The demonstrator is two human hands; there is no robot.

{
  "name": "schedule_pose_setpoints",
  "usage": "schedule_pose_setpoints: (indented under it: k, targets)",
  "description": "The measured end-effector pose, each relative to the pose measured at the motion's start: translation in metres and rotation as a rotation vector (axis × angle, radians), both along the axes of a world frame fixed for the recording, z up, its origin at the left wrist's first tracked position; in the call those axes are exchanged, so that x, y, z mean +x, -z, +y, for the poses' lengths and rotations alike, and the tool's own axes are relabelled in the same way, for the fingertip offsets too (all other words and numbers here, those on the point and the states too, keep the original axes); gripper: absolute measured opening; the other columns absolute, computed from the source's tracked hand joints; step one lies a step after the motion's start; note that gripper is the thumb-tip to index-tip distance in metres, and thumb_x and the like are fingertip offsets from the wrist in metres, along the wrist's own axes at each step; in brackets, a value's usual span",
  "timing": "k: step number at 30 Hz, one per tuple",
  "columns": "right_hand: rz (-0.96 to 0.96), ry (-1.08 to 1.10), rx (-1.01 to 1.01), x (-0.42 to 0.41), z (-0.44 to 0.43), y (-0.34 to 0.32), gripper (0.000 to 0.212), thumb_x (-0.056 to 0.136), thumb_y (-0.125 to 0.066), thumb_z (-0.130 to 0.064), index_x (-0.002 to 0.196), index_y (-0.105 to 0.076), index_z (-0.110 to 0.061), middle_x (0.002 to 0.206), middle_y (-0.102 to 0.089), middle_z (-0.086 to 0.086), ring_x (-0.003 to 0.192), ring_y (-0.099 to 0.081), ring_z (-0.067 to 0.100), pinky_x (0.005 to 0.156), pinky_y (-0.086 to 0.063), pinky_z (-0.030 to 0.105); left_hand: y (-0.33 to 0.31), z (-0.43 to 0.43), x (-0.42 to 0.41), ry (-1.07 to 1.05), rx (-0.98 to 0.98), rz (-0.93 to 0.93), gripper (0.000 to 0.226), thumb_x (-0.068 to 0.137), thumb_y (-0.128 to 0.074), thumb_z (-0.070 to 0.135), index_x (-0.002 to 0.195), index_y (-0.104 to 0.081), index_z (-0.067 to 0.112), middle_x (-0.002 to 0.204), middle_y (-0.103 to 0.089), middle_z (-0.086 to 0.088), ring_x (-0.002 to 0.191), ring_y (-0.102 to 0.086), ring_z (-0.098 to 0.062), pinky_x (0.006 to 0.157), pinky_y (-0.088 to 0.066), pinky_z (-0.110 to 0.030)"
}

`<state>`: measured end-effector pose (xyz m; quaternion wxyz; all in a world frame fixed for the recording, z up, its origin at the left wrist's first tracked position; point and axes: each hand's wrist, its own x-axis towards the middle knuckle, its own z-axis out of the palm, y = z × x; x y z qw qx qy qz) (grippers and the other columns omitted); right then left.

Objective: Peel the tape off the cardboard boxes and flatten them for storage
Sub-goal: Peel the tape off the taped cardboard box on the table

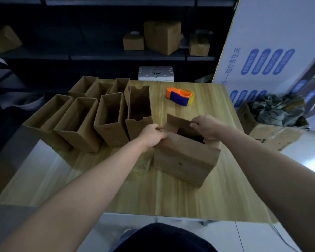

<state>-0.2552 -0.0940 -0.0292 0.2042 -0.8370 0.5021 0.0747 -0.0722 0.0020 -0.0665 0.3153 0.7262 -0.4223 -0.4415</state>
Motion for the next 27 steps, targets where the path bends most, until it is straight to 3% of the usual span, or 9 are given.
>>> schedule_pose_setpoints:
  k: [6, 8, 11, 15, 18, 20, 22, 27]
  targets:
    - [-0.033, 0.095, -0.188, -0.008, 0.003, -0.015, 0.037, 0.101, -0.037, -0.037, 0.117, -0.061, -0.014, 0.108, -0.062, 0.01, 0.097, -0.058, 0.027, 0.083, -0.05, 0.04, -0.017, -0.016, -0.019, -0.152, -0.058, 0.068, 0.049, 0.086, -0.06, 0.048, 0.119, -0.062, 0.011, 0.112, -0.062, -0.001, 0.102, -0.057, -0.019, 0.086, -0.044, -0.03]
    - [-0.051, 0.116, -0.26, -0.009, 0.003, -0.021, 0.037, 0.1, -0.037, -0.037, 0.115, -0.062, -0.013, 0.103, -0.063, 0.01, 0.093, -0.06, 0.027, 0.08, -0.053, 0.041, -0.027, -0.021, -0.024, -0.188, -0.046, 0.071, 0.042, 0.086, -0.06, 0.043, 0.113, -0.062, 0.011, 0.104, -0.06, -0.002, 0.09, -0.056, -0.016, 0.078, -0.041, -0.027]
    - [-0.06, 0.13, -0.302, -0.012, 0.005, -0.025, 0.037, 0.1, -0.037, -0.036, 0.115, -0.063, -0.014, 0.099, -0.064, 0.007, 0.09, -0.062, 0.024, 0.08, -0.054, 0.042, -0.044, -0.027, -0.029, -0.129, 0.006, 0.057, 0.023, 0.086, -0.057, 0.021, 0.104, -0.063, 0.007, 0.102, -0.06, -0.007, 0.077, -0.052, -0.012, 0.064, -0.038, -0.025]
    - [-0.079, 0.137, -0.288, -0.017, 0.011, -0.026, 0.035, 0.101, -0.038, -0.034, 0.113, -0.063, -0.013, 0.095, -0.063, 0.005, 0.087, -0.061, 0.021, 0.077, -0.053, 0.034, -0.046, -0.033, -0.034, 0.061, 0.083, -0.103, 0.058, 0.083, -0.055, 0.001, 0.137, -0.039, 0.012, 0.128, -0.05, -0.013, 0.114, -0.049, -0.026, 0.088, -0.044, -0.035]
    - [-0.075, 0.12, -0.259, -0.019, 0.017, -0.025, 0.034, 0.101, -0.038, -0.033, 0.114, -0.063, -0.014, 0.1, -0.064, 0.006, 0.088, -0.061, 0.019, 0.073, -0.051, 0.029, -0.034, -0.037, -0.037, 0.129, 0.097, -0.191, 0.083, 0.079, -0.073, 0.015, 0.146, -0.023, 0.015, 0.14, -0.043, -0.013, 0.126, -0.045, -0.03, 0.097, -0.042, -0.039]
    - [-0.08, 0.115, -0.222, -0.018, 0.02, -0.022, 0.033, 0.101, -0.038, -0.034, 0.113, -0.063, -0.016, 0.099, -0.065, 0.005, 0.087, -0.062, 0.017, 0.073, -0.052, 0.028, -0.026, -0.037, -0.04, 0.159, 0.081, -0.357, 0.084, 0.071, -0.08, 0.032, 0.138, -0.034, 0.012, 0.131, -0.051, -0.01, 0.115, -0.053, -0.026, 0.088, -0.046, -0.037]
    - [-0.061, 0.098, -0.218, -0.018, 0.022, -0.019, 0.034, 0.101, -0.038, -0.035, 0.113, -0.063, -0.016, 0.097, -0.065, 0.005, 0.086, -0.063, 0.018, 0.078, -0.055, 0.034, -0.019, -0.036, -0.043, 0.172, 0.045, -0.549, 0.063, 0.068, -0.079, 0.044, 0.117, -0.052, 0.015, 0.109, -0.061, -0.005, 0.093, -0.059, -0.021, 0.071, -0.049, -0.032]
    - [-0.07, 0.053, -0.217, -0.019, 0.023, -0.02, 0.032, 0.101, -0.038, -0.035, 0.114, -0.063, -0.019, 0.096, -0.064, 0.003, 0.087, -0.062, 0.016, 0.08, -0.055, 0.033, -0.015, -0.039, -0.042, 0.129, 0.026, -0.644, 0.036, 0.078, -0.07, 0.045, 0.093, -0.061, 0.014, 0.082, -0.06, -0.001, 0.07, -0.058, -0.015, 0.051, -0.04, -0.024]
